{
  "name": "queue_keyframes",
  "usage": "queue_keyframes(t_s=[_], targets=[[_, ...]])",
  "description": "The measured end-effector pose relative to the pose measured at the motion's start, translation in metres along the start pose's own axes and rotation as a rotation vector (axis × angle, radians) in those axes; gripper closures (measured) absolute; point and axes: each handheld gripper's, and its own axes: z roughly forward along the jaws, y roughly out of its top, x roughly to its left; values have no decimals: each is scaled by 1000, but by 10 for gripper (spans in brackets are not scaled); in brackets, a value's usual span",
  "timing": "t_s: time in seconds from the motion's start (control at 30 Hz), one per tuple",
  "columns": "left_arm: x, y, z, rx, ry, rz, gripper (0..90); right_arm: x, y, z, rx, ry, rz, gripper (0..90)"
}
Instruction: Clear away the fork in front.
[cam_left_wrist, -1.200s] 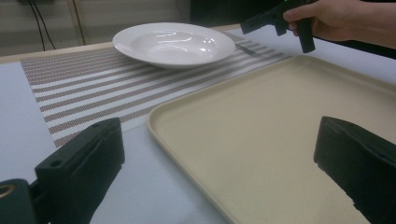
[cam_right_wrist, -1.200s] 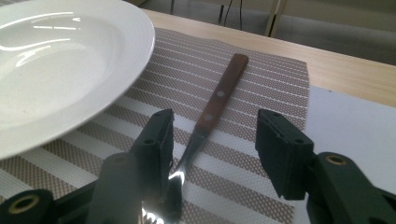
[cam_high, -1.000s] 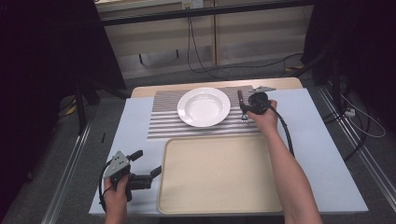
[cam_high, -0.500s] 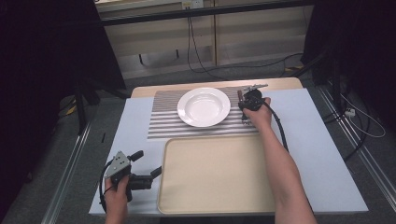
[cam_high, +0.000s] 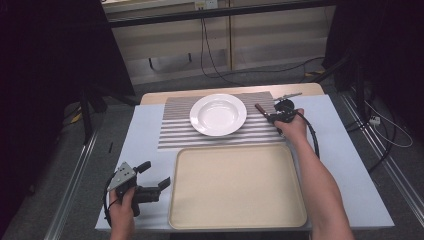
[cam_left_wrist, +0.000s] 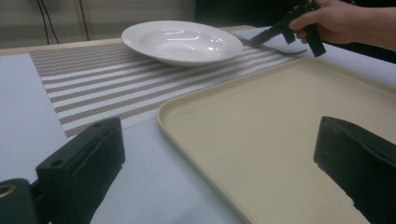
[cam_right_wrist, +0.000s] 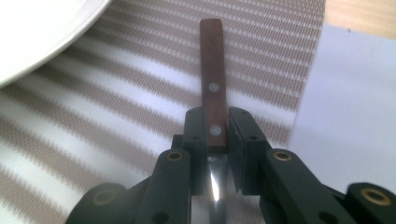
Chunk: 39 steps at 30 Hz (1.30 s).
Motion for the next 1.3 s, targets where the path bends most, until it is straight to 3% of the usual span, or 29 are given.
queue_keyframes(t_s=[0.2,0.37,0.57,0.73,0.8,0.9,1.0,1.07,1.17,1.3], targets=[[0,0,-2,-7,5,-5,22,-7,-25,-31,32,6,-50,785],[0,0,-4,-14,6,-7,21,-8,-35,-42,44,13,-47,784],[1,0,-4,-9,7,-5,21,-3,-36,-43,55,-12,-81,780],[1,-1,-3,-10,11,-15,21,-3,-36,-42,51,-20,-41,769],[1,0,-3,-10,9,-10,21,0,-35,-42,53,-36,-72,778],[2,0,-3,-11,10,-7,21,0,-35,-43,57,-27,-56,782],[2,0,-3,-10,10,-8,21,3,-35,-46,88,-11,-54,782],[2,0,-3,-11,8,-8,21,6,-35,-49,115,-10,-83,782],[2,0,-4,-11,7,-5,21,10,-35,-51,138,-29,-104,774],[1,0,-4,-12,6,-7,21,11,-32,-50,158,-61,-90,699]])
